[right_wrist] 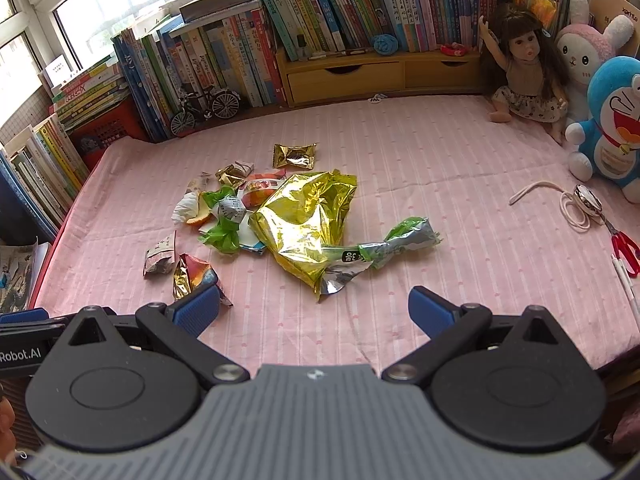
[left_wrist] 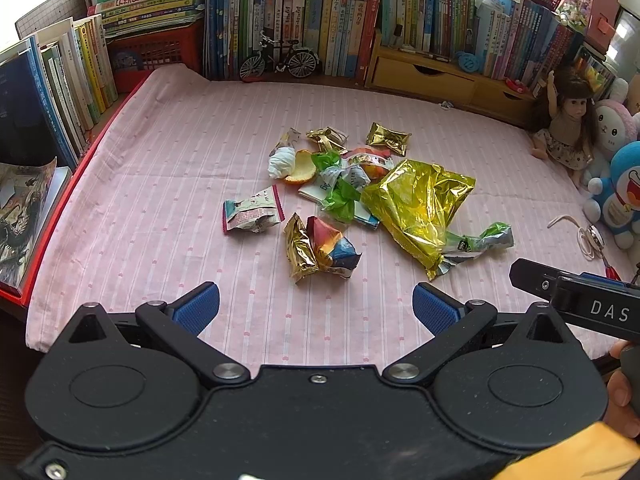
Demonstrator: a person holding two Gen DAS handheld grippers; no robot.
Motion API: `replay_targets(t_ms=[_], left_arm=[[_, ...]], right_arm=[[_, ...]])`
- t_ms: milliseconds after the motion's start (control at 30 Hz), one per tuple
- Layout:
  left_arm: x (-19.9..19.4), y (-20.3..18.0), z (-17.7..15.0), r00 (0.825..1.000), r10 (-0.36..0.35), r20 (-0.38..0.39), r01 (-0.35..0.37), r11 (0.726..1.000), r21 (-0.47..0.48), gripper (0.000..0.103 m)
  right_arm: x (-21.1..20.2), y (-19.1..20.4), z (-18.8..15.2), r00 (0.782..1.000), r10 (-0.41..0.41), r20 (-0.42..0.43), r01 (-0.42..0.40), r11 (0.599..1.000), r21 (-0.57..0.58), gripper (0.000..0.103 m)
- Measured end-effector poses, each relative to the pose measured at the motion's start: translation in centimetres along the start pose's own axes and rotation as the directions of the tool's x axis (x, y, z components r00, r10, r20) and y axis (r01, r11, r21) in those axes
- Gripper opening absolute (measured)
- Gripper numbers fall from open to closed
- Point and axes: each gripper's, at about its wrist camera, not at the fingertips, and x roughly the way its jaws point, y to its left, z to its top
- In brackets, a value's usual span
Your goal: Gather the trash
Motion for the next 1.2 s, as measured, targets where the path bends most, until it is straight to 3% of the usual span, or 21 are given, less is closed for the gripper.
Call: replay_targets(t_ms=[700,1200], left_arm=[[0.1,-0.1,0.7,1.0,0.005,0.006,-0.005,1.0,0.012,0.102],[-0.6,1.2,0.5,0.999,0.016,0.036,-0.014,0.999,-0.052,0.102]], right_arm=[[0.1,0.5,0.2,1.0,-0.006,-0.002,0.006,1.0,-0.005,0.103],[-0.2,0.2,0.4,0.999,-0.035,0.021,0.035,0.999,-0.015,0.103]])
